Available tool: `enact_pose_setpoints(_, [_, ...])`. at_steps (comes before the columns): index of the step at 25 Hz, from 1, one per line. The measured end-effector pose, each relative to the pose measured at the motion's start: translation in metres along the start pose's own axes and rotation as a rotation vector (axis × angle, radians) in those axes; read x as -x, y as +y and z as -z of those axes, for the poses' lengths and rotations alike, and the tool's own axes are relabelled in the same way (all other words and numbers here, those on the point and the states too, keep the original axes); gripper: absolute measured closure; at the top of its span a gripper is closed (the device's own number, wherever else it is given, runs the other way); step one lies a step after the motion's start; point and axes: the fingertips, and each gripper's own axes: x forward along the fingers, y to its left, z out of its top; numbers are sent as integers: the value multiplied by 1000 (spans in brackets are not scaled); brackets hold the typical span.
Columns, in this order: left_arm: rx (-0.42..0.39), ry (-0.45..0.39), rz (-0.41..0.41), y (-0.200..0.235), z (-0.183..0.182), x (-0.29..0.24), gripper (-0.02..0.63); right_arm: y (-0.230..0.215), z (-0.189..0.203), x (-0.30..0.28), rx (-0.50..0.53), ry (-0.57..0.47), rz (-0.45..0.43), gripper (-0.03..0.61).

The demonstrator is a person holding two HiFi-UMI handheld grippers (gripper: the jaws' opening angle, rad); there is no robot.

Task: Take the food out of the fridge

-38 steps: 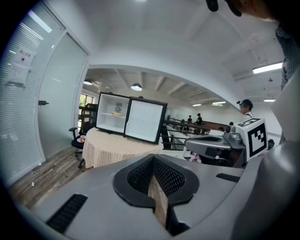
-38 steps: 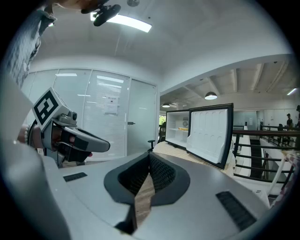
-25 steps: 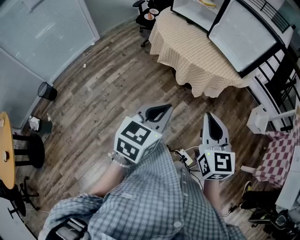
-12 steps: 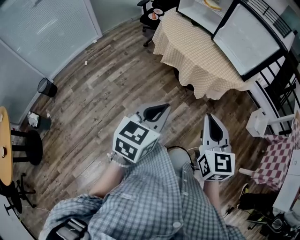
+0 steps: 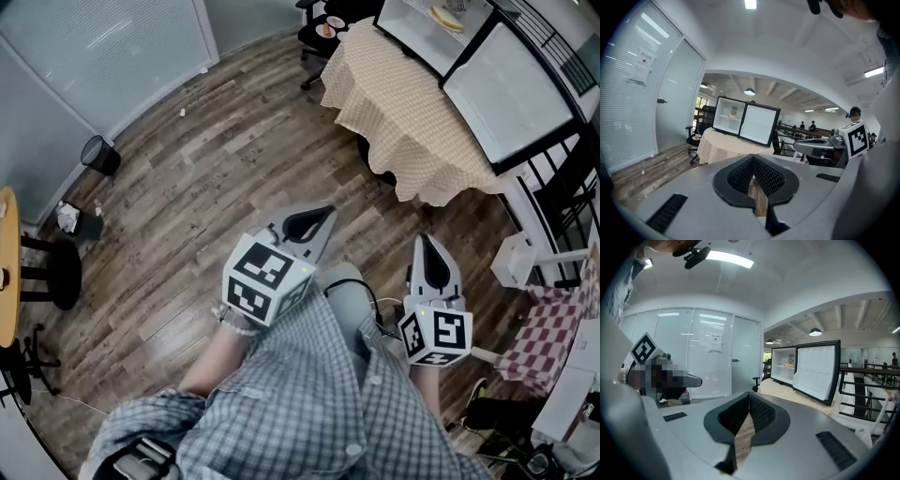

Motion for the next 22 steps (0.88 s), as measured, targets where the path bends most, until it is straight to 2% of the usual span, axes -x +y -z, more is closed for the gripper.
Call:
enact_pose_setpoints(9, [24, 8, -55, 23, 2, 2, 608, 12, 2, -24, 17, 2, -65, 569])
enact_pose_setpoints(22, [12, -5, -86, 53, -22, -51, 609, -21, -17, -89, 69, -7, -103, 569])
